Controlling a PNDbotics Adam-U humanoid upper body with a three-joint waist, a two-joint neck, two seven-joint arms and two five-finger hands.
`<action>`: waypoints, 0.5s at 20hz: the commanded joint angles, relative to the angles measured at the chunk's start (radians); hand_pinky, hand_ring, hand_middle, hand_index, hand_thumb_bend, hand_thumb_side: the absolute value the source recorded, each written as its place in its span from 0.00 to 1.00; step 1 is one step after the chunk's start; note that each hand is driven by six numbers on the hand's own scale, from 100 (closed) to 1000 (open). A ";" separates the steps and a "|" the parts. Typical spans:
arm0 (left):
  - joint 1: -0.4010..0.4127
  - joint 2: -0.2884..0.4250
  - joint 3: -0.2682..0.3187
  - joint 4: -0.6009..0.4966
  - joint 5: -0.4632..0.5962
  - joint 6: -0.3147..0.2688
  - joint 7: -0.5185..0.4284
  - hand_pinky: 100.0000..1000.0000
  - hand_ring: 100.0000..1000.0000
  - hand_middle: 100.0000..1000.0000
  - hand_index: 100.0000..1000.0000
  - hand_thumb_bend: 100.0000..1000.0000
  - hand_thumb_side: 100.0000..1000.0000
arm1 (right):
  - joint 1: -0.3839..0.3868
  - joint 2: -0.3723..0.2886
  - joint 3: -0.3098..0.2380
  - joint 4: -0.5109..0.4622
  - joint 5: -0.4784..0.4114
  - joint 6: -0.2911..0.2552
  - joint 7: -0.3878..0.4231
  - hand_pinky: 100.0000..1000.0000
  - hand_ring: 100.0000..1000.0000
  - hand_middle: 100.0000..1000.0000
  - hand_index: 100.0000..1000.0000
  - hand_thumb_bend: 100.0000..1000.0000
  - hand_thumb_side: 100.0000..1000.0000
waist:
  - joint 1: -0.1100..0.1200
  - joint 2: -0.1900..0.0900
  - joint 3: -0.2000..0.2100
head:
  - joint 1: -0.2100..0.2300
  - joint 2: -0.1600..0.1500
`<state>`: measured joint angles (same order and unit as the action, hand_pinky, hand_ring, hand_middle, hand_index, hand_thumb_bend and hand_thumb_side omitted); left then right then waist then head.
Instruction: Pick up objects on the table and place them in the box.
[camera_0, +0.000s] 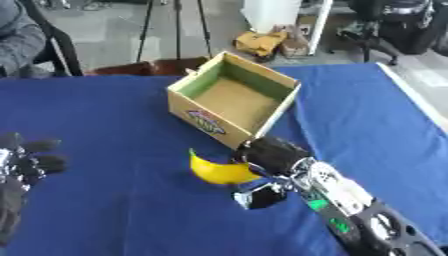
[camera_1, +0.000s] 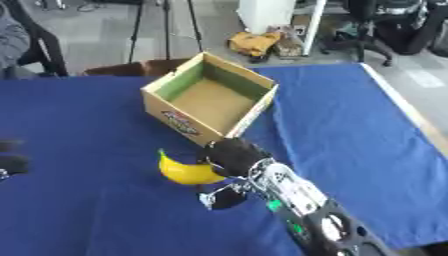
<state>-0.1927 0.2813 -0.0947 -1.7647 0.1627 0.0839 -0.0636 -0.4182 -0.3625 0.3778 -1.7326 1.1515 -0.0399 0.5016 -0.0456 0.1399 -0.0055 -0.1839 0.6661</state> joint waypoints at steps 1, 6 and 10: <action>-0.007 0.013 0.005 -0.015 0.002 -0.001 0.003 0.68 0.64 0.70 0.65 0.12 1.00 | -0.033 -0.049 -0.030 -0.043 -0.016 0.014 0.001 0.44 0.43 0.45 0.58 0.00 0.41 | 0.004 -0.016 0.000 | 0.003 -0.011; -0.005 0.010 0.003 -0.016 0.004 -0.001 0.002 0.68 0.64 0.70 0.65 0.12 1.00 | -0.093 -0.112 -0.078 -0.022 -0.026 0.052 -0.018 0.44 0.42 0.45 0.58 0.00 0.35 | 0.008 -0.019 0.009 | 0.001 -0.016; -0.007 0.008 -0.002 -0.016 0.006 0.000 -0.003 0.68 0.64 0.70 0.65 0.12 1.00 | -0.152 -0.147 -0.125 0.061 -0.033 0.094 -0.053 0.44 0.42 0.44 0.57 0.00 0.33 | 0.010 -0.021 0.030 | -0.014 -0.023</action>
<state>-0.1923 0.2813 -0.0952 -1.7648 0.1664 0.0844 -0.0643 -0.5492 -0.4746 0.2794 -1.6849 1.1292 0.0401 0.4607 -0.0388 0.1330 0.0272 -0.1916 0.6548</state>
